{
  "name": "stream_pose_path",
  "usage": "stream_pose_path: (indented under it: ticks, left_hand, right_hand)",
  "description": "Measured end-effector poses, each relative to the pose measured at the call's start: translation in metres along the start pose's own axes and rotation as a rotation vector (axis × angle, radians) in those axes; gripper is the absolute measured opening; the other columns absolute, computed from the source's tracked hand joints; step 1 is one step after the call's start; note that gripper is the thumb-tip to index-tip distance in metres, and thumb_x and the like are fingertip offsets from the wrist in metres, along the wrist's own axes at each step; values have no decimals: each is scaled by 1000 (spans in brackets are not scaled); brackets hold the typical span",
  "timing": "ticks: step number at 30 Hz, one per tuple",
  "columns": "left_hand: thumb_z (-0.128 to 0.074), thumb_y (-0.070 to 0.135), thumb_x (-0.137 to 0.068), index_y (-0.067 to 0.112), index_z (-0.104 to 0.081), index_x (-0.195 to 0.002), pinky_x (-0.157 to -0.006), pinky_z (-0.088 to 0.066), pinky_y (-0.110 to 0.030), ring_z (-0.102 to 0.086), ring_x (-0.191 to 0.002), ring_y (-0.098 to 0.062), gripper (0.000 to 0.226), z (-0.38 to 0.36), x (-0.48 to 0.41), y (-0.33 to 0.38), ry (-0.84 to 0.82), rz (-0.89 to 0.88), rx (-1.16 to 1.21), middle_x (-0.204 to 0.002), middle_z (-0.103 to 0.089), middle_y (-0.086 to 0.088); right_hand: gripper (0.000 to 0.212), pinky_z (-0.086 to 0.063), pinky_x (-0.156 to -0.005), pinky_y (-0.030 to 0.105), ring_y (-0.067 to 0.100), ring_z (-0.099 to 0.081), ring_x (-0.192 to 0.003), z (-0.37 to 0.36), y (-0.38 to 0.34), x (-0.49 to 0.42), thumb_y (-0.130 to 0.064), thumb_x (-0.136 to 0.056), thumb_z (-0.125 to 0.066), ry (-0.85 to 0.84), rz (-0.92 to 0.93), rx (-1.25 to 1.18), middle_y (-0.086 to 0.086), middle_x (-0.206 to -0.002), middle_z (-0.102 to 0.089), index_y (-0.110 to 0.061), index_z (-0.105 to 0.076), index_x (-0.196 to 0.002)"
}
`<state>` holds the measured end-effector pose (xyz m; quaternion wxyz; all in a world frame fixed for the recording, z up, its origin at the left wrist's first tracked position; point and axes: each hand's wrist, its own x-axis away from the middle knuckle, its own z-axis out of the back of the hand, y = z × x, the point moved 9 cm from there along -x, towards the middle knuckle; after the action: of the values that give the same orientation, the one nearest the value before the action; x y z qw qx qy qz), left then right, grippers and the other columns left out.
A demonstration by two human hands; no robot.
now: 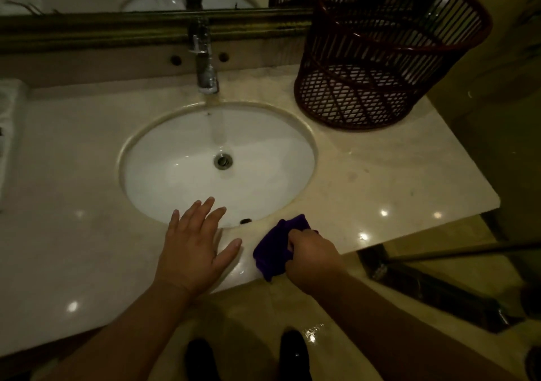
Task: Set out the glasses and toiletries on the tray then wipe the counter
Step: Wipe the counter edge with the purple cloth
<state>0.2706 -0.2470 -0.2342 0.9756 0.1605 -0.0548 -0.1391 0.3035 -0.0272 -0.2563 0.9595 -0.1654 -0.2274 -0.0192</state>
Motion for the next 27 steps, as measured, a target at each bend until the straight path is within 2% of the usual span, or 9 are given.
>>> stream_pose_path:
  ticks: [4, 8, 10, 14, 18, 22, 27]
  left_hand:
    - [-30, 72, -92, 23, -42, -146, -119, -17, -56, -26, -146, -25, 74, 16, 17, -45, 8, 43, 2, -159, -32, -5]
    - [-25, 74, -91, 23, -42, -147, -119, -17, -56, -26, -146, -25, 77, 35, 33, -95, 20, 101, -4, -159, -31, -5]
    - [-25, 75, -91, 23, -42, -146, -119, -17, -55, -28, -145, -26, 77, 44, 42, -121, 32, 134, -3, -159, -33, -5]
    - [-27, 75, -91, 24, -42, -146, -120, -15, -52, -27, -145, -24, 76, 55, 63, -171, 47, 195, -3, -159, -33, -5]
    - [-31, 73, -91, 25, -43, -145, -119, -17, -51, -30, -144, -24, 73, 63, 82, -209, 53, 241, -2, -157, -35, -5]
    - [-31, 72, -92, 22, -44, -144, -118, -20, -53, -32, -143, -26, 73, 66, 100, -232, 46, 268, -11, -156, -36, -7]
    - [-34, 68, -93, 17, -50, -140, -117, -22, -54, -36, -141, -28, 71, 72, 117, -249, 61, 284, -11, -153, -41, -11]
  right_hand:
    - [20, -55, -77, 38, 23, -59, -90, -29, -78, 4, -25, -85, -63, -48, 136, 36, 1, -101, -56, -22, -53, -102]
    - [26, -43, -70, 32, 25, -59, -90, -57, -170, 7, -27, -86, -66, -39, 333, 61, 5, -106, -58, -18, -56, -108]
    - [28, -46, -71, 35, 26, -59, -90, -69, -209, 4, -27, -87, -65, -38, 394, 73, 7, -108, -59, -16, -57, -112]
    - [36, -49, -70, 37, 27, -61, -89, -84, -264, -11, -27, -85, -66, -27, 439, 108, 8, -109, -60, -17, -56, -118]
    - [49, -46, -66, 34, 25, -61, -88, -98, -293, -25, -31, -75, -78, -44, 448, 138, 6, -107, -59, -20, -56, -118]
    - [51, -53, -72, 38, 25, -61, -90, -105, -323, -42, -27, -73, -79, -24, 445, 129, 4, -107, -59, -23, -56, -118]
    - [57, -53, -76, 37, 24, -61, -92, -113, -353, -60, -27, -71, -82, 8, 477, 116, 3, -107, -60, -23, -57, -122]
